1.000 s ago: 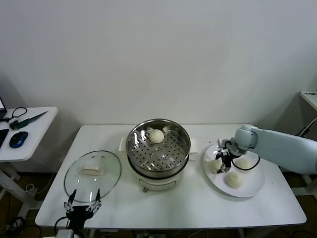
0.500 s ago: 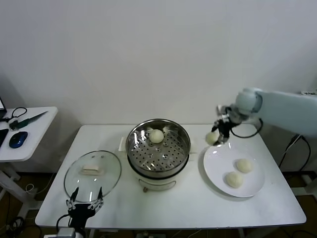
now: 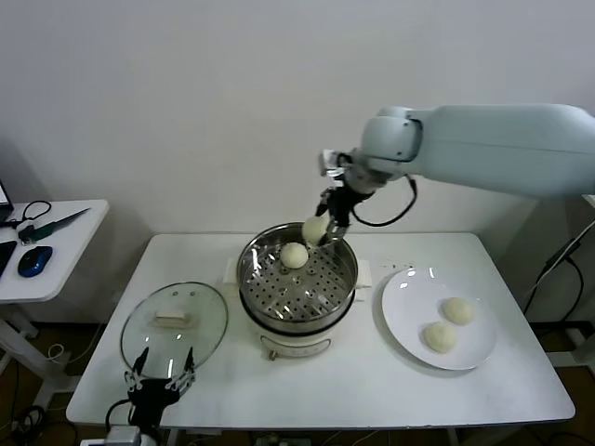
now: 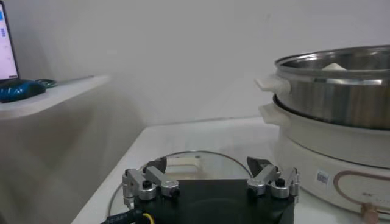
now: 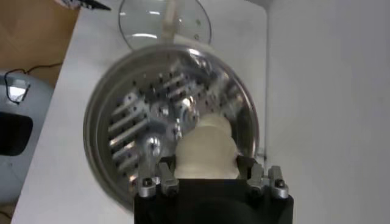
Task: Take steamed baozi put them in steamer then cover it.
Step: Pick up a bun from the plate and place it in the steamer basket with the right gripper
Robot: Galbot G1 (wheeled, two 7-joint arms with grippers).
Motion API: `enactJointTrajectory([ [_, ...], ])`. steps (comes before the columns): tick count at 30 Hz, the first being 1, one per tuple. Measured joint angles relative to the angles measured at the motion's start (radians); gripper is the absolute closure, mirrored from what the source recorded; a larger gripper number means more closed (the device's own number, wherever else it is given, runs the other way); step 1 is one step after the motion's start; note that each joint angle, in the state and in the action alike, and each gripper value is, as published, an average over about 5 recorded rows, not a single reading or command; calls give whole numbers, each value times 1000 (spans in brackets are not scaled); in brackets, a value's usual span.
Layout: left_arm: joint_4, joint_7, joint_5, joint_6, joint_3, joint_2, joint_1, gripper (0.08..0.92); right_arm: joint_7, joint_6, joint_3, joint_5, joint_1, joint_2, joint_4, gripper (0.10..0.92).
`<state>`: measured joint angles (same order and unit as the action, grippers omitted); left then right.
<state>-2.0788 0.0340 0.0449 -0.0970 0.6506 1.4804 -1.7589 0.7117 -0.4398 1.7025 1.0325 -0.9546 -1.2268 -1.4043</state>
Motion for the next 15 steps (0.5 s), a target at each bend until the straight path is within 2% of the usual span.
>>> enactJointTrajectory([
  [15,-4,1,6,7,3,-2,-7,177,-102,-65,-13,-24,206,-200,142,357],
])
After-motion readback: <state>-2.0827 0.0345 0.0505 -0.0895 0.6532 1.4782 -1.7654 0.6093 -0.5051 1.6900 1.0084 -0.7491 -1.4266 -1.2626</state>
